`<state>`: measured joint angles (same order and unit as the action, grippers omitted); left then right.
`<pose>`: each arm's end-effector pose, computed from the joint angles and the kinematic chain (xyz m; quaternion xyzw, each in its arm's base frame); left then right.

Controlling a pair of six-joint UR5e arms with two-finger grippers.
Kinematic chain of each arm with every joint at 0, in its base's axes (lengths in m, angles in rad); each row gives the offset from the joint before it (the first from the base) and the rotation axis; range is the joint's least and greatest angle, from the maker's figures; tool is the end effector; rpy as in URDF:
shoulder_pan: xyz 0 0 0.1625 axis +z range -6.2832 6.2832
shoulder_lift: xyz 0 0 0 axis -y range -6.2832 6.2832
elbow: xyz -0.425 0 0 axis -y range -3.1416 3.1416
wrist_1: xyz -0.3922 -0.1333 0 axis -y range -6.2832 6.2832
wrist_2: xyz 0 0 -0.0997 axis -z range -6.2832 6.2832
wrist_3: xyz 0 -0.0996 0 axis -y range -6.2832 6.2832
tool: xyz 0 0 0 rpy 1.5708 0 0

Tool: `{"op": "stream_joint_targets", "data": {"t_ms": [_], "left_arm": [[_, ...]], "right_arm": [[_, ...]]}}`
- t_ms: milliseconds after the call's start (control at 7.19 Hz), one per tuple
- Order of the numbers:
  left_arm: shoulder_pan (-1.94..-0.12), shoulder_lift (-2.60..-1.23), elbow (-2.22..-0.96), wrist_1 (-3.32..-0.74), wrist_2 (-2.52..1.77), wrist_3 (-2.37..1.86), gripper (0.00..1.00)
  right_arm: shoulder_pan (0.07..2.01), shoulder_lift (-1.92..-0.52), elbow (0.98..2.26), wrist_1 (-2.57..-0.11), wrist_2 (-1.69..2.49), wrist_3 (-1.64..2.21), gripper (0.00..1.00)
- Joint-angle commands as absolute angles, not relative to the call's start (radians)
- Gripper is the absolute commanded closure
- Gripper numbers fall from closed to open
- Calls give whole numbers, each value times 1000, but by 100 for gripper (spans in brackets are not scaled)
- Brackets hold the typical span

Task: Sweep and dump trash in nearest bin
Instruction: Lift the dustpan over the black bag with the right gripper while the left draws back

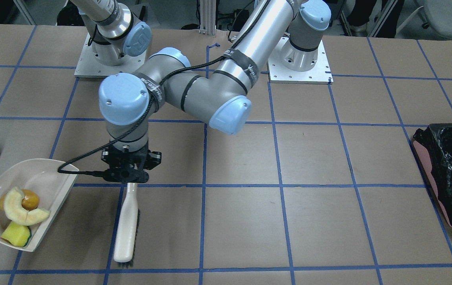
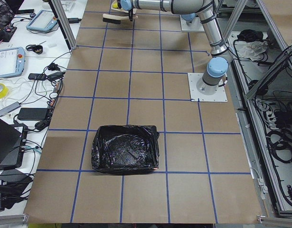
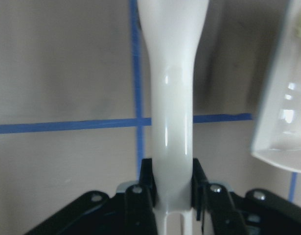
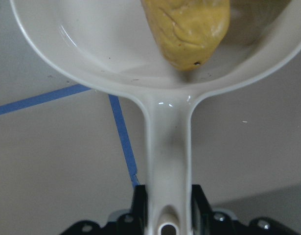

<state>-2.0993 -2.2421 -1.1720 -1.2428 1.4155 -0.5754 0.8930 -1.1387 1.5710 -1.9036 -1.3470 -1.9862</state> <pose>-0.5051 -0.5702 0.2970 0.0212 -0.9964 -0.0171 0.0805 -0.2700 -0.5833 0.2776 -0.5996 0.7910 -0.0967 0.0744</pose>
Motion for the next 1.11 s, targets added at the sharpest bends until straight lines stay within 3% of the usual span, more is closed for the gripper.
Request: {"op": "stream_joint_targets", "data": {"t_ms": [0, 417, 973], "left_arm": [[-1992, -2128, -1314, -1339, 1417, -479, 100], [-1986, -1937, -1639, -1321, 1413, -388, 100], [-2016, -1769, -1876, -1312, 1407, -393, 100]], "right_arm": [[887, -1178, 1504, -1806, -1293, -1986, 89], [800, -1181, 1416, -1716, -1287, -1991, 90], [706, -1170, 1289, -1646, -1333, -2165, 90]]}}
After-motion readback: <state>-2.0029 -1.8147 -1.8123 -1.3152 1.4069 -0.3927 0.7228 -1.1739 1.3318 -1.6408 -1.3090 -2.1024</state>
